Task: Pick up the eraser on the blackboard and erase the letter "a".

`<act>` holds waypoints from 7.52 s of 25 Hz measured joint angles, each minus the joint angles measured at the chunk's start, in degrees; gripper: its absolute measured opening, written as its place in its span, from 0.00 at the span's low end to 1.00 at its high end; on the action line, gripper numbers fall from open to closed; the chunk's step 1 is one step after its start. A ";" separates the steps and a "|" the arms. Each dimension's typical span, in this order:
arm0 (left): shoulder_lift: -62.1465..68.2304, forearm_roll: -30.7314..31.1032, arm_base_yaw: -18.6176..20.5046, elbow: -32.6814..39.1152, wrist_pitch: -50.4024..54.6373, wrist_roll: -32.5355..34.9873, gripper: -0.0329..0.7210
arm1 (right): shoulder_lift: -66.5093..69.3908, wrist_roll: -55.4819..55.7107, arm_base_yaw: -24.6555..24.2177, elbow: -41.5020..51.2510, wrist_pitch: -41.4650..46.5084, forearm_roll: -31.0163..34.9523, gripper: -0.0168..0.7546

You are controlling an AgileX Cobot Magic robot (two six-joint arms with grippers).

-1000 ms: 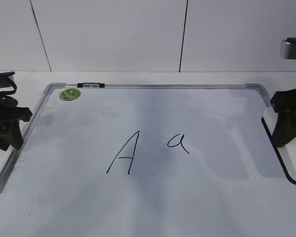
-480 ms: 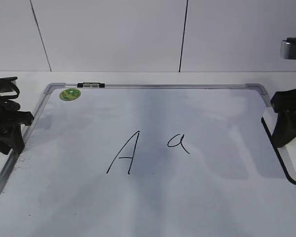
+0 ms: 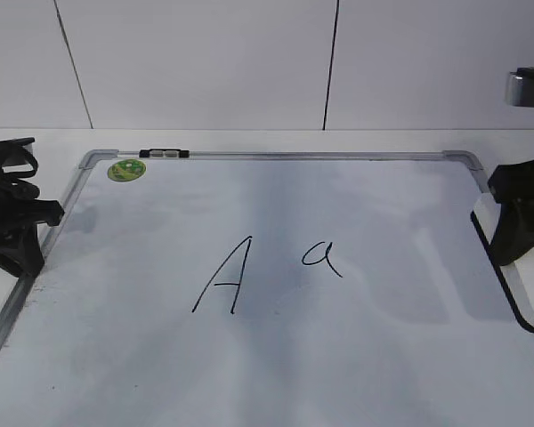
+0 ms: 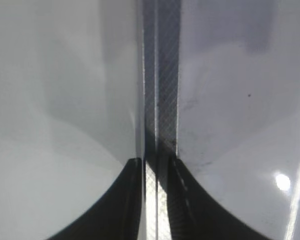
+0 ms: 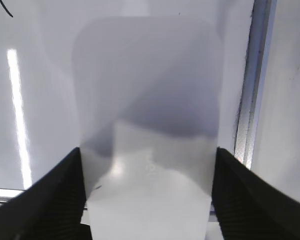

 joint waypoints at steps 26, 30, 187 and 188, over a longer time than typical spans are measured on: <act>0.00 0.84 0.00 -0.13 0.00 -0.20 0.07 | 0.98 -0.89 0.00 -0.12 0.00 0.11 0.74; 0.00 0.84 0.00 -0.13 0.00 -0.20 0.07 | 3.85 -1.11 0.00 -0.35 0.00 0.21 0.74; 0.00 0.84 0.00 -0.13 -0.13 -0.20 0.09 | 14.90 8.35 -1.71 -25.82 1.13 -15.04 0.74; 0.00 0.84 0.00 -0.13 -0.13 -0.20 0.09 | 14.90 8.35 -2.47 -25.50 1.13 -15.04 0.74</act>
